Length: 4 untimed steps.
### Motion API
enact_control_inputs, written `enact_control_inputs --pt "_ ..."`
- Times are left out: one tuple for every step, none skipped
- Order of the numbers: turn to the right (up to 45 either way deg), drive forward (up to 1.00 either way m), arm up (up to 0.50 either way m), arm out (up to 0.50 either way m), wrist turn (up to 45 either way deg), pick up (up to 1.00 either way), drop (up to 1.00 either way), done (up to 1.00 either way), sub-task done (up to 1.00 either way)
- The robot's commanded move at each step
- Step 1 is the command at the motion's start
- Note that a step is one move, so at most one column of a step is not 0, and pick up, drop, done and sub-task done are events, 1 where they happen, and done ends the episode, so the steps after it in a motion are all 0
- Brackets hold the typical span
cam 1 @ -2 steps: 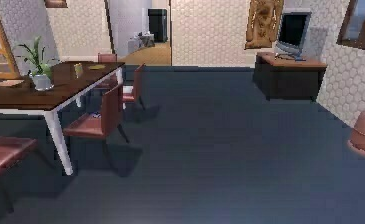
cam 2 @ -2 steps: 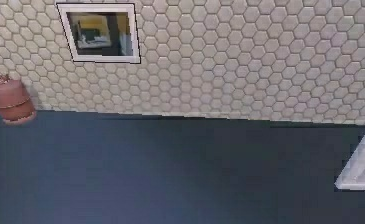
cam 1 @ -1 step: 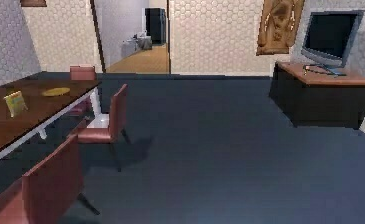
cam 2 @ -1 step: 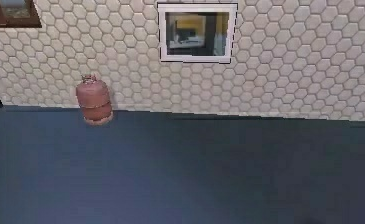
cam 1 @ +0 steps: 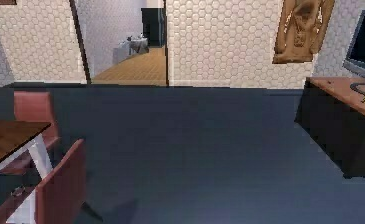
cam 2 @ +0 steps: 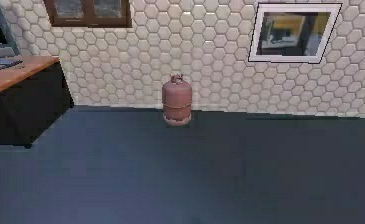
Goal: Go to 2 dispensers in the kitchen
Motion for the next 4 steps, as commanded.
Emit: enact_control_inputs --pt "0.0 1.0 0.0 0.0 0.0 0.0 0.0 0.0 0.0" --pt "0.0 0.2 0.0 0.0 0.0 0.0 0.0 0.0 0.0" --pt "-12.0 0.0 0.0 0.0 0.0 0.0 0.0 0.0 0.0" --pt "0.0 1.0 0.0 0.0 0.0 0.0 0.0 0.0 0.0"
